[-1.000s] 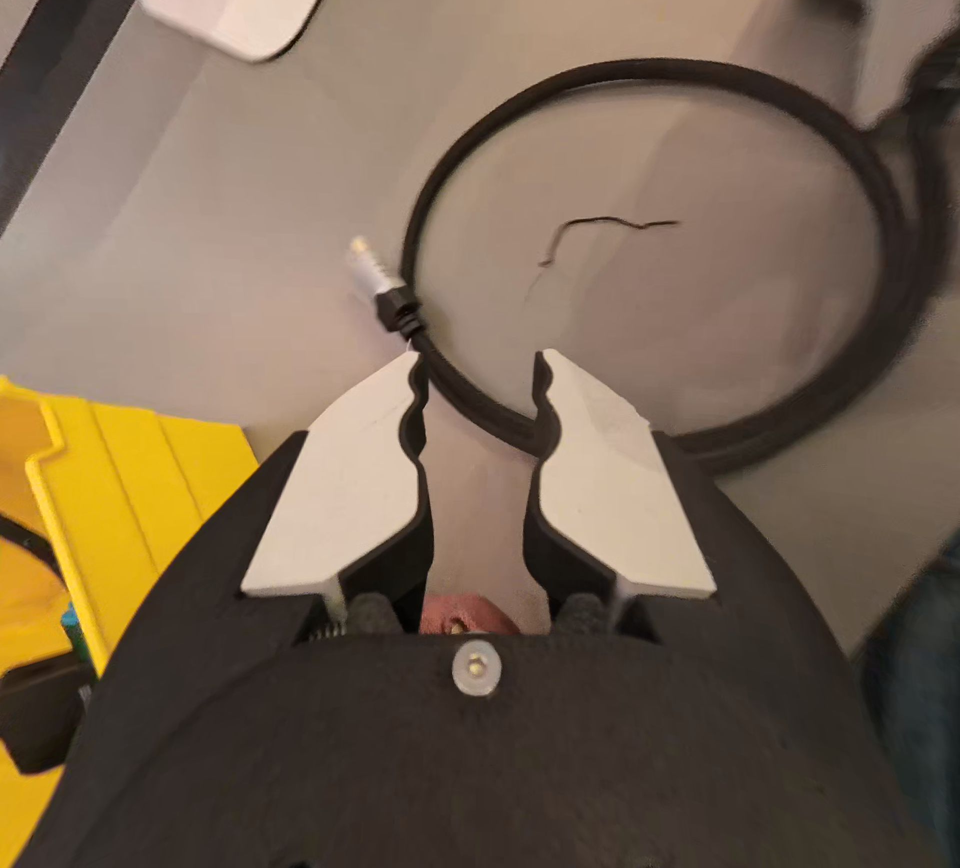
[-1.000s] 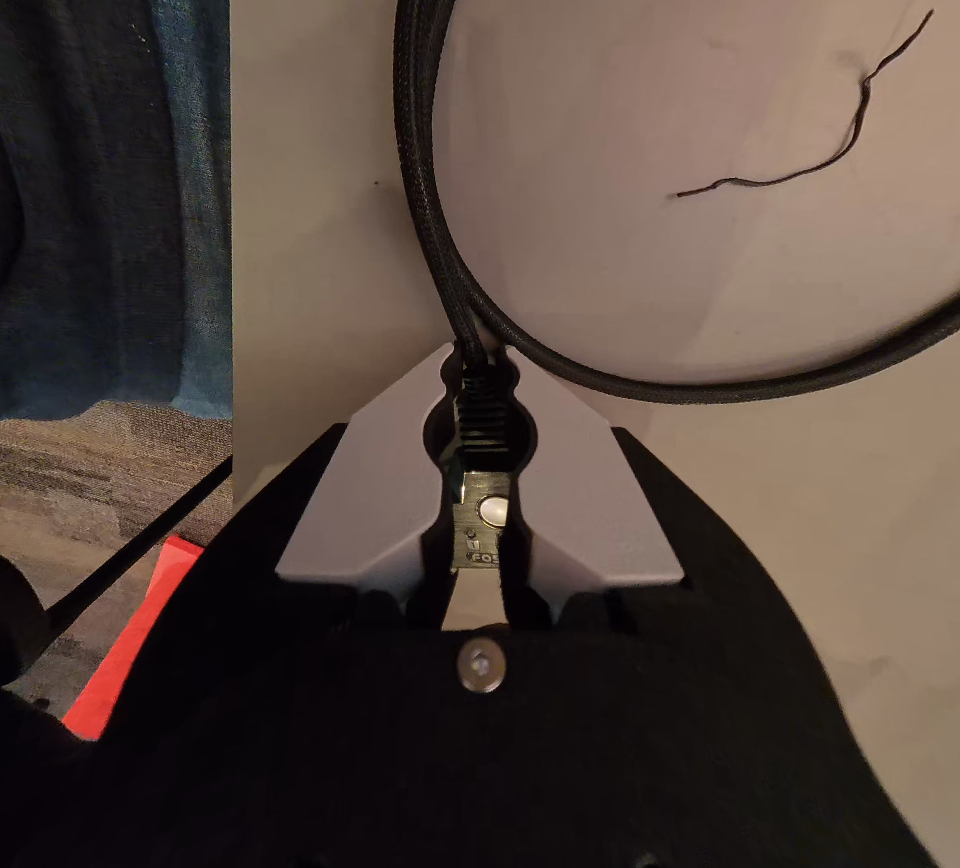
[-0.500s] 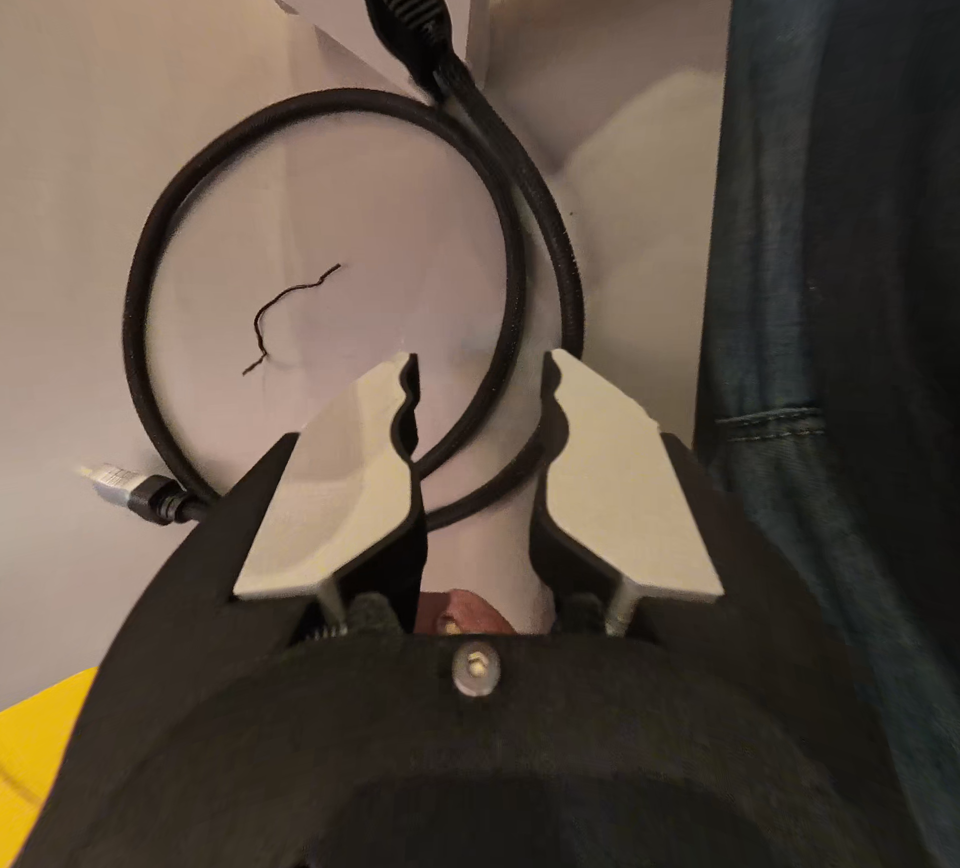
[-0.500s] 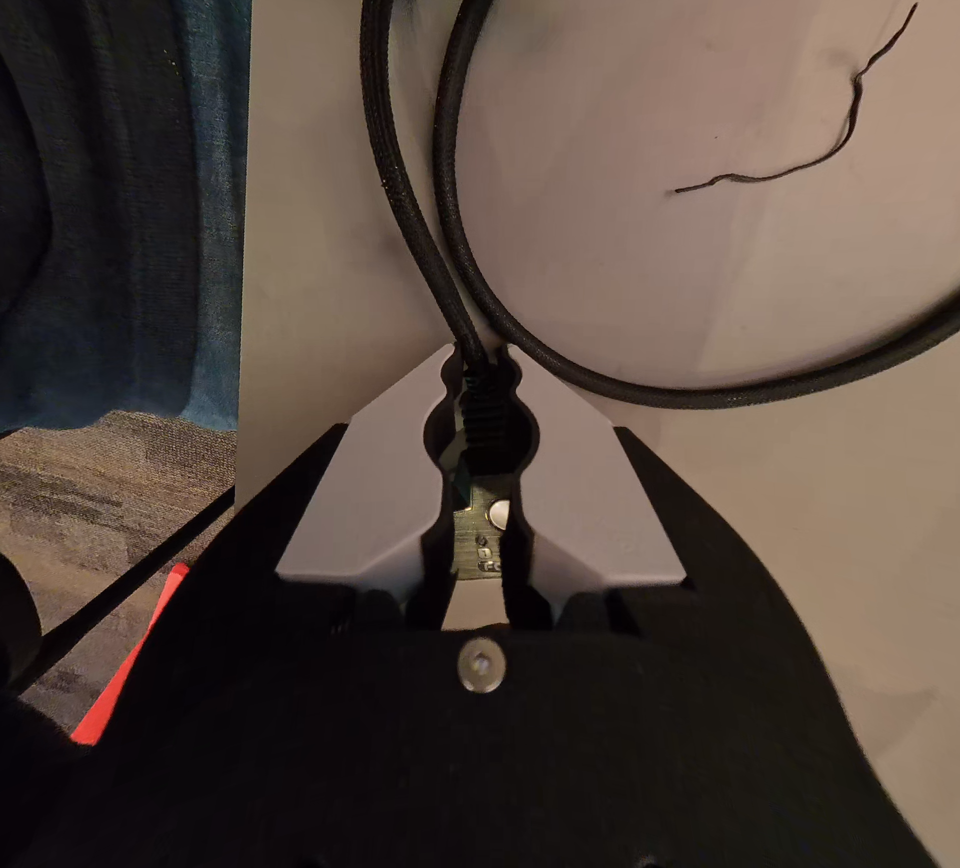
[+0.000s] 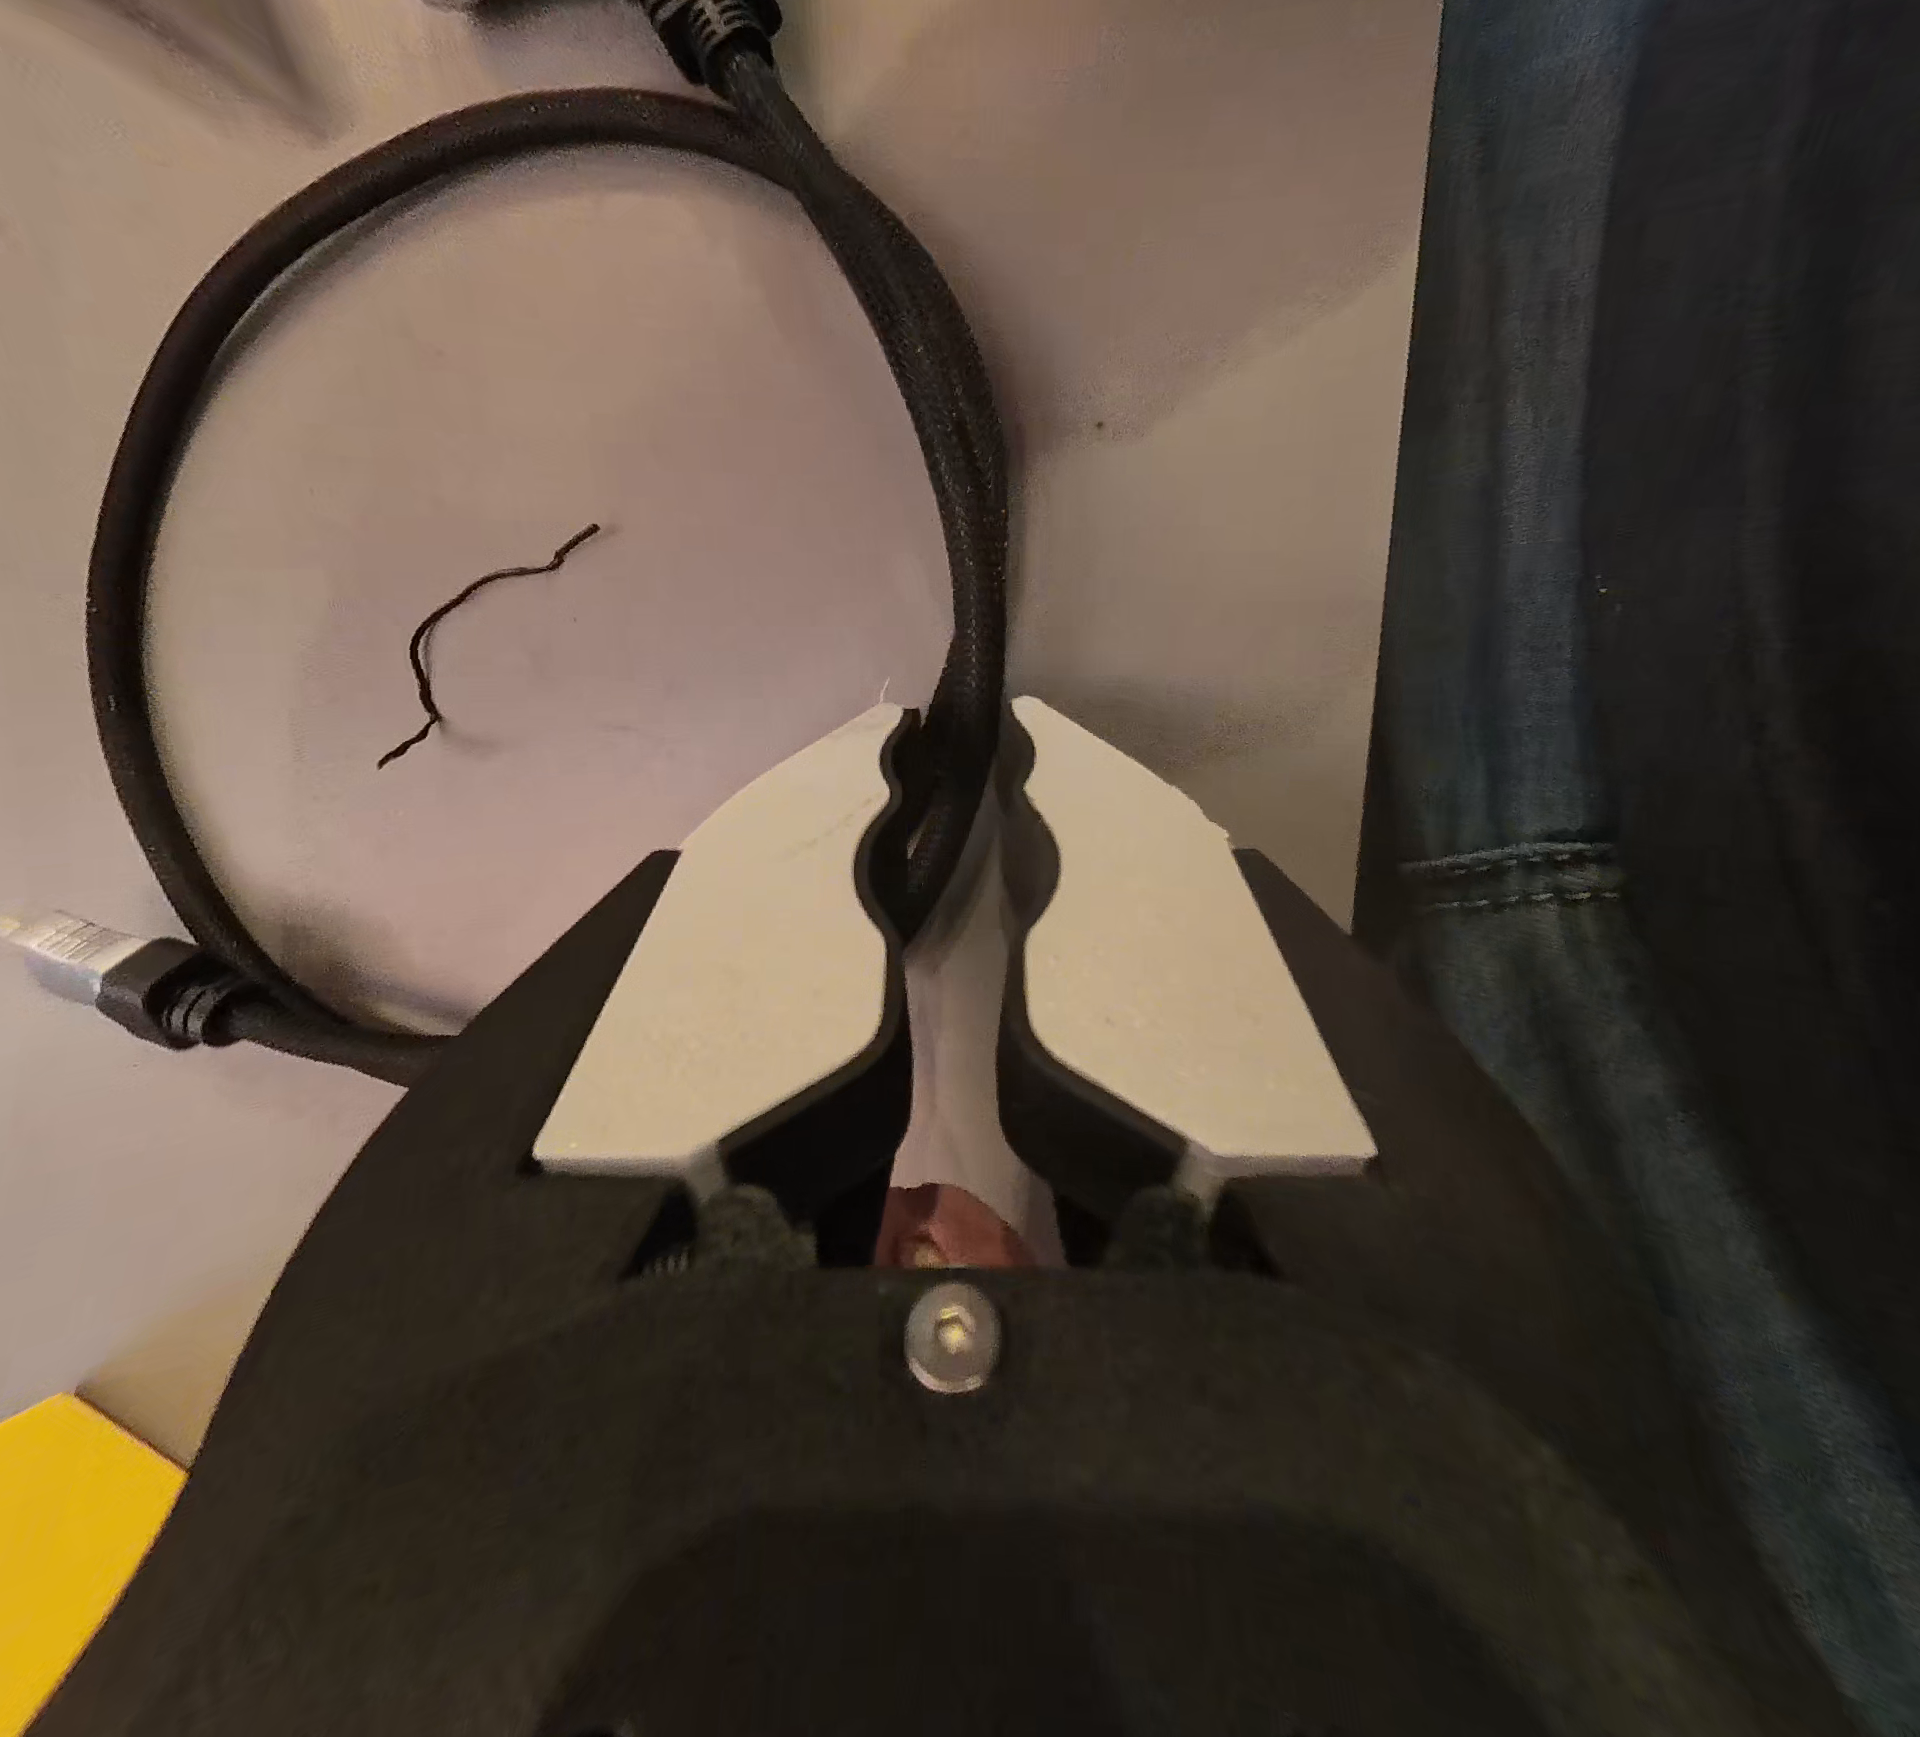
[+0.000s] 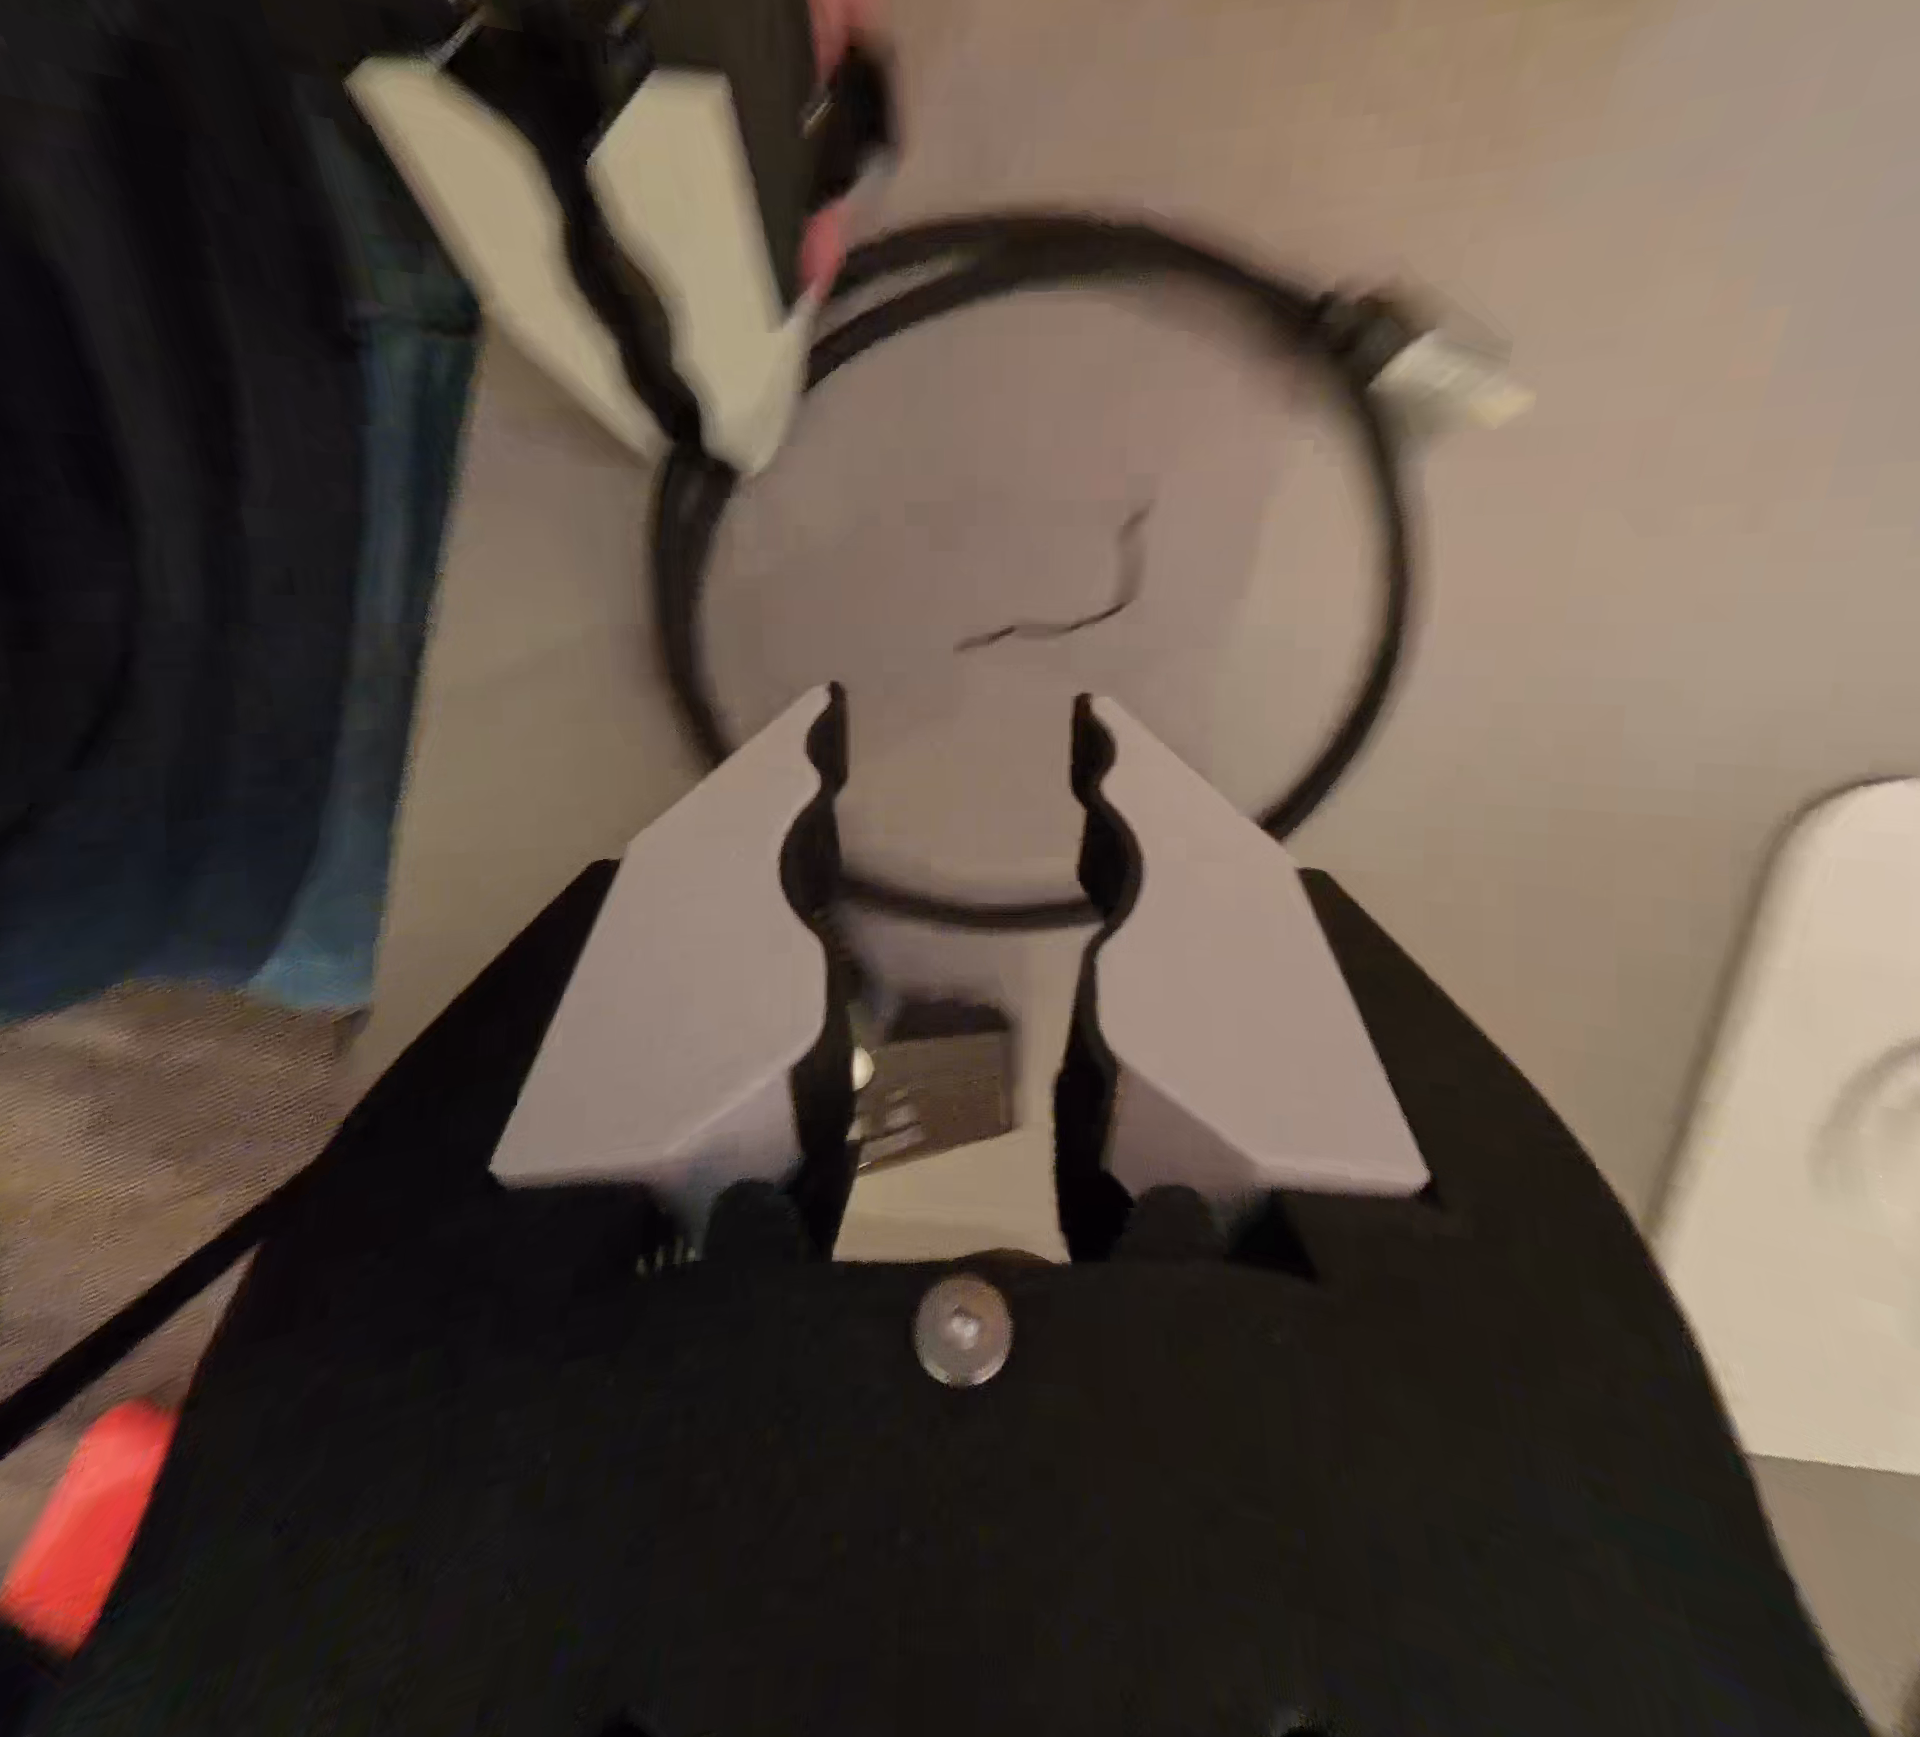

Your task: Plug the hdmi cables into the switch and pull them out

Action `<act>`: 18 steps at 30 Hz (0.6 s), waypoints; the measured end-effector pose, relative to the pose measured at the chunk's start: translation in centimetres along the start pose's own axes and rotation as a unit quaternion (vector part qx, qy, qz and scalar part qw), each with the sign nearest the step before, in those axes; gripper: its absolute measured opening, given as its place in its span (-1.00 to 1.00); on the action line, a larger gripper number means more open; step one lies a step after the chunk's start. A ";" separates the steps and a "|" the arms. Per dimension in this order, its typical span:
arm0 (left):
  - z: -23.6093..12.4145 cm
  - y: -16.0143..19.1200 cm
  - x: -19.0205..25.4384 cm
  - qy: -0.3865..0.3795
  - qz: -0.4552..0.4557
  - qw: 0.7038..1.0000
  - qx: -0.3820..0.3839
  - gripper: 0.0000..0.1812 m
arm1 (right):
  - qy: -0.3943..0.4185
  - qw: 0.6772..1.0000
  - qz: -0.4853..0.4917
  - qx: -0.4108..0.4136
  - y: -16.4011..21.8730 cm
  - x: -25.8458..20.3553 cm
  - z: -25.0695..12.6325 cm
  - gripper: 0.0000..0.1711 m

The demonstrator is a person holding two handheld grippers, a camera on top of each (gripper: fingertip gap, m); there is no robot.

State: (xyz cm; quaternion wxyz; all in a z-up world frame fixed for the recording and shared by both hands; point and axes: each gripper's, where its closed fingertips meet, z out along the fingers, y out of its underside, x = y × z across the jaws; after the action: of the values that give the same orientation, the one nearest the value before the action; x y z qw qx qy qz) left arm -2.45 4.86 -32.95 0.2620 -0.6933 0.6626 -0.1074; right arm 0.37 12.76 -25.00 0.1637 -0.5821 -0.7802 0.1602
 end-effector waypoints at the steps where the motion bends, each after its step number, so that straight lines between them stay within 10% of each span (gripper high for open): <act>1: 0.0 0.0 0.0 0.001 -0.001 1.000 0.000 -0.86 | 0.014 1.000 -0.022 0.007 -1.4 1.2 0.4 -0.49; 10: 0.0 0.0 0.2 0.003 0.005 1.000 0.006 -0.90 | -0.009 0.982 -0.172 -0.074 -4.5 6.7 9.5 -0.64; 18: -0.1 0.0 0.3 0.013 0.008 1.000 0.013 -0.90 | -0.034 0.964 -0.248 -0.095 -5.4 7.1 10.4 -0.70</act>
State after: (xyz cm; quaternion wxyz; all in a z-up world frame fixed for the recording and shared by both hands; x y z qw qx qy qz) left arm -2.49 4.58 -32.94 0.2635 -0.6832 0.6699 -0.1228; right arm -10.80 17.53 -31.47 0.1153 -0.3777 -0.9168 0.0596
